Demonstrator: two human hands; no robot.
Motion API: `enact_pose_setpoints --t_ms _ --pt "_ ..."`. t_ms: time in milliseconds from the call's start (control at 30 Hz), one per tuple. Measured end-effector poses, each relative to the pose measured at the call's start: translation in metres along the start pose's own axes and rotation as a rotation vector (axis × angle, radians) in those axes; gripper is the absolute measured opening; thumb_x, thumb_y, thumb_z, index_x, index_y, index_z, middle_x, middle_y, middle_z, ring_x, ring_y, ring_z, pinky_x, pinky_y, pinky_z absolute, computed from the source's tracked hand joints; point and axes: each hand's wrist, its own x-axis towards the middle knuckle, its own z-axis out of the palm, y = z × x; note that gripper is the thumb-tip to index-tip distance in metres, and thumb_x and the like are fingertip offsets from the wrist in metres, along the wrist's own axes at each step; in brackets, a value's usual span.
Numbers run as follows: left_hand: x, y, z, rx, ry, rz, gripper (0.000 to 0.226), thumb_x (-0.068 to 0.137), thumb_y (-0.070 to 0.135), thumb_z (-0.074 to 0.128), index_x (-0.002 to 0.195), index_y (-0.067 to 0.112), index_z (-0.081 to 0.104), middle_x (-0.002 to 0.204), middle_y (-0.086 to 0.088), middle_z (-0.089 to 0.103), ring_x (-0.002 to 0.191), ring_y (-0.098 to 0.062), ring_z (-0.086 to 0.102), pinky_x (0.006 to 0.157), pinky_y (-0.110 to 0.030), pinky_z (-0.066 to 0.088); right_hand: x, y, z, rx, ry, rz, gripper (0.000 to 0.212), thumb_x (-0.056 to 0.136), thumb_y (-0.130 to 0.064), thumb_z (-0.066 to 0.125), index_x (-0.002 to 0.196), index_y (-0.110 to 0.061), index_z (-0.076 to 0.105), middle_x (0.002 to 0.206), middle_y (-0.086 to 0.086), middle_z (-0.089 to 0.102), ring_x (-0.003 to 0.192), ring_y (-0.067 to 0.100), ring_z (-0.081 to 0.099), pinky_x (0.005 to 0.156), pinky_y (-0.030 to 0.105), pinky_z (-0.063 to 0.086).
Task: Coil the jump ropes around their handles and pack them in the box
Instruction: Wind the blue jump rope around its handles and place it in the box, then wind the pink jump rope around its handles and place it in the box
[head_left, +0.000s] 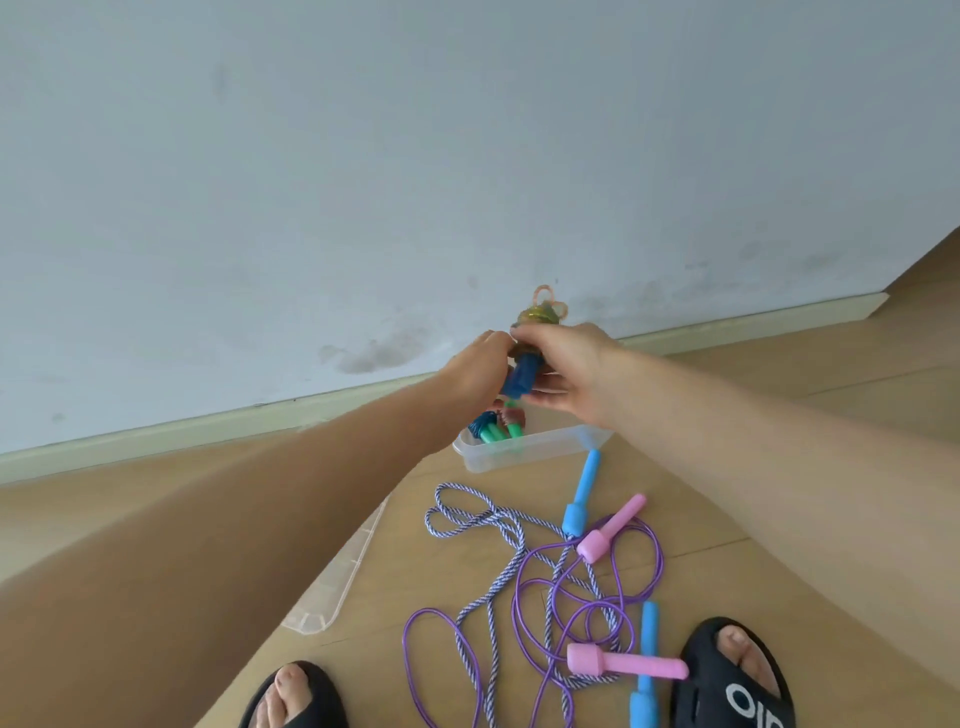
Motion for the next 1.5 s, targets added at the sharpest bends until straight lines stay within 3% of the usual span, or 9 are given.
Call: enact_pose_setpoints --t_ms 133,333,500,900,1000,1100,1267,1400,1500 --pt "0.045 -0.031 0.006 0.153 -0.041 -0.047 0.024 0.1 0.026 0.038 0.088 0.015 0.057 0.107 -0.011 0.062 0.094 -0.026 0.056 0.098 -0.044 0.047 0.061 0.019 -0.012 -0.2 0.088 -0.029 0.033 0.082 -0.017 0.07 0.109 0.002 0.064 0.089 0.016 0.067 0.074 0.029 0.069 0.072 0.042 0.063" --pt "0.102 -0.076 0.011 0.499 0.017 -0.046 0.026 0.1 0.025 0.042 0.117 0.01 0.055 0.092 -0.004 0.055 0.078 -0.02 0.05 0.058 -0.026 0.037 0.148 0.048 -0.027 -0.833 0.135 -0.017 0.03 0.074 -0.027 0.072 0.094 -0.005 0.066 0.089 0.014 0.072 0.081 0.03 0.072 0.077 0.044 0.062" --pt "0.146 -0.095 0.033 0.588 -0.023 -0.042 0.026 0.097 0.017 0.043 0.119 0.009 0.056 0.106 -0.01 0.059 0.079 -0.022 0.052 0.061 -0.026 0.04 0.205 0.079 -0.025 -1.029 0.083 0.076 0.033 0.072 -0.03 0.076 0.094 -0.007 0.066 0.095 0.014 0.072 0.084 0.029 0.073 0.08 0.04 0.061" --pt "0.179 -0.124 0.049 0.788 -0.044 0.046 0.037 0.094 0.007 0.039 0.129 0.01 0.051 0.123 -0.015 0.057 0.088 -0.024 0.046 0.071 -0.03 0.039 0.24 0.11 -0.037 -0.854 0.029 0.222 0.015 0.081 -0.024 0.065 0.089 -0.013 0.058 0.087 0.009 0.061 0.078 0.026 0.064 0.082 0.04 0.06" --pt "0.173 -0.121 0.047 0.783 -0.011 0.09 0.033 0.096 0.011 0.039 0.127 0.01 0.052 0.123 -0.015 0.056 0.094 -0.026 0.051 0.077 -0.032 0.042 0.229 0.099 -0.047 -1.021 0.129 0.102 0.018 0.089 -0.026 0.059 0.084 -0.01 0.053 0.091 0.007 0.057 0.074 0.021 0.057 0.063 0.028 0.048" --pt "0.157 -0.118 0.05 0.779 0.079 0.197 0.027 0.1 0.027 0.038 0.117 0.011 0.053 0.114 -0.013 0.055 0.1 -0.033 0.055 0.085 -0.042 0.049 0.212 0.1 -0.059 -0.885 0.195 -0.038 0.023 0.087 -0.026 0.057 0.101 -0.008 0.061 0.099 0.007 0.068 0.089 0.026 0.066 0.075 0.034 0.051" --pt "0.103 -0.119 0.059 0.819 0.255 0.535 0.015 0.099 0.03 0.041 0.098 0.016 0.046 0.094 0.0 0.051 0.074 -0.024 0.047 0.06 -0.036 0.041 0.156 0.111 -0.07 -0.612 0.536 -0.529 0.008 0.084 -0.02 0.059 0.09 -0.015 0.057 0.07 -0.009 0.056 0.074 0.019 0.057 0.067 0.032 0.044" --pt "0.051 -0.141 0.072 0.836 0.179 0.583 0.013 0.098 0.027 0.044 0.097 0.014 0.045 0.091 0.0 0.05 0.069 -0.026 0.049 0.057 -0.041 0.045 0.104 0.161 -0.083 -0.907 0.406 -0.608 0.01 0.083 -0.024 0.059 0.082 -0.019 0.05 0.066 -0.003 0.058 0.065 0.027 0.056 0.059 0.037 0.047" --pt "0.021 -0.174 0.078 0.905 0.022 0.467 0.011 0.097 0.025 0.043 0.103 0.016 0.046 0.099 -0.001 0.054 0.081 -0.029 0.058 0.064 -0.039 0.046 0.069 0.213 -0.094 -1.255 0.164 -0.462 0.01 0.084 -0.021 0.054 0.089 -0.025 0.046 0.087 -0.002 0.064 0.082 0.028 0.061 0.077 0.041 0.05"
